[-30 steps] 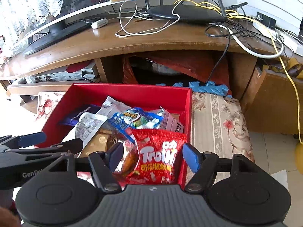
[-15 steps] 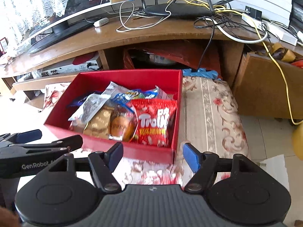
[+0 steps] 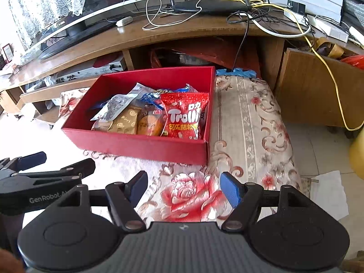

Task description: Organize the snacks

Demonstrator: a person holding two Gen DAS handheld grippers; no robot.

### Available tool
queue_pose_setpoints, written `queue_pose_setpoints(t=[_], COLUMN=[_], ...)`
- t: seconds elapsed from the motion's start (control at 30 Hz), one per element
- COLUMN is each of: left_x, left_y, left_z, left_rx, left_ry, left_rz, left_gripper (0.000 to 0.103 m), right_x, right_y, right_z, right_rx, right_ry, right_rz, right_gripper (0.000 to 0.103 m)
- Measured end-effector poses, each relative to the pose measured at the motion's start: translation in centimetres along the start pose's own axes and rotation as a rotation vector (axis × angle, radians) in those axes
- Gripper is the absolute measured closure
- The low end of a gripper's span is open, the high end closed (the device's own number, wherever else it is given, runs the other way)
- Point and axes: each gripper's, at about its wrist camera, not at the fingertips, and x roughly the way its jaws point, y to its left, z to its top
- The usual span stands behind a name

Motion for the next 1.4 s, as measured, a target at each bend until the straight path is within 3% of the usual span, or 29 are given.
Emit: queue_pose_setpoints(t=[0.23, 0.37, 0.53, 0.9, 1.4], left_x=[-1.2, -1.4, -2.1, -3.8, -3.6], left_y=[0.0, -0.2, 0.2, -1.1, -0.7], left_z=[-1.0, -1.5, -1.9, -2.7, -2.7], left_rx=[-0.002, 0.023, 0.003, 0.095, 0.065], left_ry=[-0.011, -0.010, -0.020, -0.070, -0.010], left_rz=[-0.040, 0.008, -0.014, 0.029, -0.007], left_gripper=[0.000, 0.000, 0.000, 0.000, 0.000], right_x=[-0.8, -1.3, -1.4, -2.1, -2.5], right_y=[0.0, 0.0, 0.1, 0.4, 0.6], right_z=[-1.2, -1.9, -2.4, -3.0, -3.4], right_rx=[0.003, 0.003, -0.003, -0.008, -0.008], right_ry=[0.000, 0.001, 0.006, -0.003, 0.000], right_rz=[0.007, 0.008, 0.009, 0.026, 0.031], right_gripper=[0.036, 0.036, 0.036, 0.036, 0.036])
